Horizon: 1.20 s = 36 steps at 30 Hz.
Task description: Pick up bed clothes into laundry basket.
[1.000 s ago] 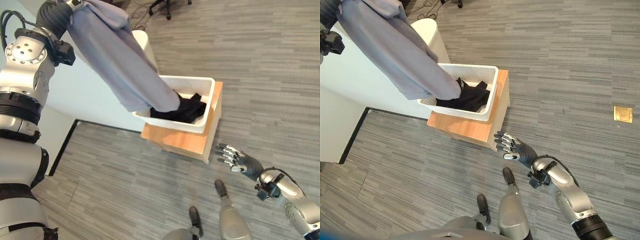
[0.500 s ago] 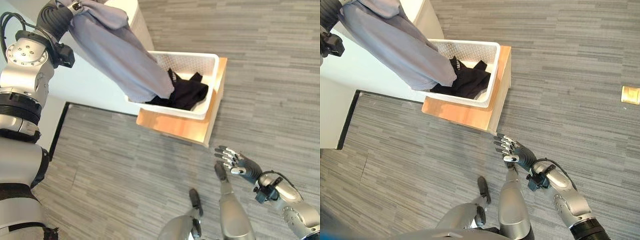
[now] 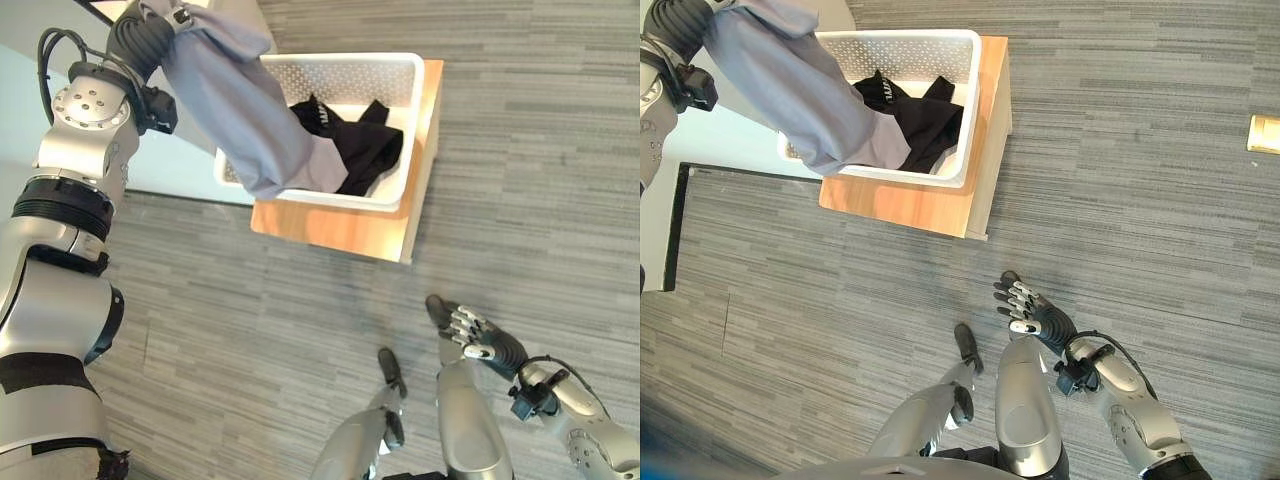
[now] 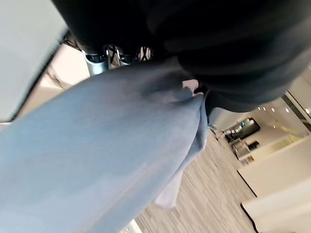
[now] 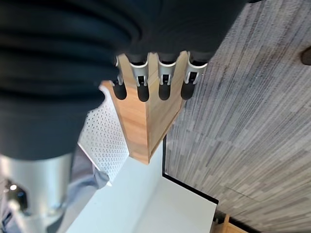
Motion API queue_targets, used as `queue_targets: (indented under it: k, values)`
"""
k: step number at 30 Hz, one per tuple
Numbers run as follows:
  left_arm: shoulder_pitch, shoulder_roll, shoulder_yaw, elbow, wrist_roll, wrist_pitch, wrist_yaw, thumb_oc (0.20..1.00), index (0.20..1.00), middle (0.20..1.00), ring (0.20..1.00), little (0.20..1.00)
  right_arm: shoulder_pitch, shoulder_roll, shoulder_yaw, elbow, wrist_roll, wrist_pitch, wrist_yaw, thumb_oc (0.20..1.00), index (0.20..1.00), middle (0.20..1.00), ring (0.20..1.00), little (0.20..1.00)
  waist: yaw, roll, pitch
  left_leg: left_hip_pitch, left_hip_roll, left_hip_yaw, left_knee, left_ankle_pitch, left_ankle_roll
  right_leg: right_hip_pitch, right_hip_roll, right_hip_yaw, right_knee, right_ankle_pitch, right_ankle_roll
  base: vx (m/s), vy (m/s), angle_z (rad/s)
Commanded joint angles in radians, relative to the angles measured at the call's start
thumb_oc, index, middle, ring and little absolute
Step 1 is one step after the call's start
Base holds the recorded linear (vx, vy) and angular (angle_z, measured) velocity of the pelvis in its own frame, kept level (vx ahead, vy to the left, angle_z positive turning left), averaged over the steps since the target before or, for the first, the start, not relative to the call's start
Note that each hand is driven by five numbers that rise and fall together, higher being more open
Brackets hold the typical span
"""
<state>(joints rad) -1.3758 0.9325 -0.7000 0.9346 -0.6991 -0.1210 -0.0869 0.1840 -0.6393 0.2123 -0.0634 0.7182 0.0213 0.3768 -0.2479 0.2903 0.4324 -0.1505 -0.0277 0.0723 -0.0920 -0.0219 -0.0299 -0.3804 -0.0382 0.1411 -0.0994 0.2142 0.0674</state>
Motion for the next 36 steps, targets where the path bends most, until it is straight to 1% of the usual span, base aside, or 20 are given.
queue_targets:
  k: [1, 6, 11, 12, 13, 15, 20, 22, 24, 31, 32, 35, 36]
  values:
    - [-0.216, 0.035, 0.01, 0.07, 0.011, -0.065, 0.042, 0.2, 0.2, 0.2, 0.2, 0.2, 0.048, 0.0, -0.024, -0.072, 0.032, -0.035, 0.005, 1.0, 1.0, 1.0, 1.0, 1.0, -0.027, 0.015, -0.001, -0.036, -0.006, -0.051, 0.005, 0.08, -0.055, 0.086, -0.065, -0.03, 0.034, -0.109, 0.098, 0.0, 0.0, 0.0]
    - [-0.245, 0.026, -0.007, 0.058, 0.005, -0.071, 0.048, 0.2, 0.2, 0.2, 0.2, 0.2, 0.074, -0.007, -0.034, -0.077, 0.025, -0.038, 0.005, 1.0, 1.0, 1.0, 1.0, 1.0, -0.038, 0.036, 0.012, -0.039, -0.009, -0.05, 0.005, 0.081, -0.055, 0.08, -0.064, -0.025, 0.035, -0.108, 0.098, 0.01, 0.002, -0.03]
    - [-0.196, 0.015, 0.022, 0.109, 0.044, -0.057, 0.052, 0.2, 0.2, 0.2, 0.2, 0.2, 0.085, -0.013, -0.036, -0.08, 0.013, -0.043, -0.004, 1.0, 1.0, 1.0, 1.0, 1.0, -0.05, 0.044, 0.028, -0.04, -0.009, -0.04, 0.005, 0.083, -0.055, 0.072, -0.061, -0.018, 0.035, -0.107, 0.097, 0.01, 0.013, -0.05]
    - [-0.177, 0.025, 0.029, 0.11, 0.056, -0.054, 0.044, 0.297, 0.297, 0.297, 0.297, 0.297, 0.084, -0.012, -0.041, -0.077, 0.011, -0.043, -0.007, 1.0, 1.0, 1.0, 1.0, 1.0, -0.052, 0.043, 0.033, -0.042, -0.009, -0.038, 0.005, 0.082, -0.054, 0.068, -0.059, -0.017, 0.037, -0.108, 0.099, 0.0, 0.024, -0.06]
    - [-0.166, 0.027, 0.036, 0.116, 0.06, -0.05, 0.044, 1.0, 1.0, 1.0, 1.0, 1.0, 0.085, -0.014, -0.038, -0.073, 0.01, -0.045, -0.009, 1.0, 1.0, 1.0, 1.0, 1.0, -0.052, 0.042, 0.036, -0.044, -0.008, -0.035, 0.005, 0.082, -0.055, 0.065, -0.059, -0.016, 0.038, -0.107, 0.097, -0.01, 0.009, -0.09]
    - [-0.121, 0.033, 0.046, 0.119, 0.087, -0.04, 0.023, 1.0, 1.0, 1.0, 1.0, 1.0, 0.084, -0.015, -0.038, -0.064, 0.001, -0.046, -0.012, 1.0, 1.0, 1.0, 1.0, 1.0, -0.051, 0.038, 0.042, -0.047, -0.007, -0.032, 0.005, 0.083, -0.056, 0.063, -0.057, -0.015, 0.037, -0.104, 0.097, -0.01, -0.019, -0.12]
    - [-0.045, 0.028, 0.063, 0.164, 0.185, -0.027, 0.019, 1.0, 1.0, 1.0, 1.0, 1.0, 0.081, -0.015, -0.026, -0.059, -0.02, -0.048, -0.016, 1.0, 1.0, 1.0, 1.0, 1.0, -0.048, 0.026, 0.049, -0.043, -0.001, -0.024, 0.005, 0.083, -0.056, 0.062, -0.053, -0.017, 0.041, -0.105, 0.099, 0.0, -0.004, -0.05]
    - [-0.035, 0.031, 0.068, 0.176, 0.203, -0.023, 0.017, 1.0, 1.0, 1.0, 1.0, 1.0, 0.074, -0.015, -0.023, -0.055, -0.023, -0.05, -0.016, 1.0, 1.0, 1.0, 1.0, 1.0, -0.044, 0.022, 0.049, -0.041, 0.002, -0.021, 0.005, 0.082, -0.057, 0.062, -0.052, -0.019, 0.043, -0.106, 0.099, 0.0, 0.0, 0.0]
    - [-0.034, 0.051, 0.08, 0.179, 0.192, -0.022, 0.018, 1.0, 1.0, 1.0, 1.0, 1.0, 0.068, -0.016, -0.019, -0.045, -0.018, -0.048, -0.018, 1.0, 1.0, 1.0, 1.0, 1.0, -0.035, 0.02, 0.043, -0.035, 0.005, -0.021, 0.005, 0.081, -0.057, 0.07, -0.05, -0.022, 0.042, -0.11, 0.098, 0.0, 0.0, 0.0]
    - [-0.032, 0.081, 0.09, 0.179, 0.178, -0.019, 0.023, 1.0, 1.0, 1.0, 1.0, 1.0, 0.04, -0.028, 0.004, -0.039, -0.023, -0.042, -0.018, 1.0, 1.0, 1.0, 1.0, 1.0, -0.02, 0.023, 0.034, -0.019, 0.006, -0.031, 0.005, 0.08, -0.058, 0.093, -0.053, -0.035, 0.041, -0.115, 0.099, 0.0, 0.001, 0.01]
    - [-0.014, 0.078, 0.12, 0.158, 0.138, -0.023, 0.03, 1.0, 1.0, 1.0, 1.0, 1.0, 0.025, -0.032, 0.02, -0.035, -0.027, -0.039, -0.019, 1.0, 1.0, 1.0, 1.0, 1.0, -0.013, 0.022, 0.027, -0.009, 0.005, -0.036, 0.005, 0.079, -0.058, 0.108, -0.055, -0.044, 0.038, -0.117, 0.099, 0.0, 0.0, 0.0]
    - [0.056, 0.066, 0.187, 0.105, 0.078, -0.033, 0.038, 1.0, 1.0, 1.0, 1.0, 1.0, 0.007, -0.028, 0.034, -0.028, -0.04, -0.038, -0.023, 1.0, 1.0, 1.0, 1.0, 1.0, 0.004, 0.016, 0.009, 0.002, 0.007, -0.041, 0.005, 0.076, -0.057, 0.124, -0.058, -0.053, 0.035, -0.121, 0.099, 0.0, 0.008, 0.05]
    - [0.104, 0.056, 0.23, 0.066, 0.048, -0.045, 0.047, 1.0, 1.0, 1.0, 1.0, 1.0, -0.004, -0.02, 0.03, -0.022, -0.048, -0.044, -0.031, 1.0, 1.0, 1.0, 1.0, 1.0, 0.015, 0.009, -0.001, 0.01, 0.007, -0.044, 0.005, 0.075, -0.057, 0.134, -0.058, -0.056, 0.034, -0.122, 0.098, 0.01, -0.005, 0.06]
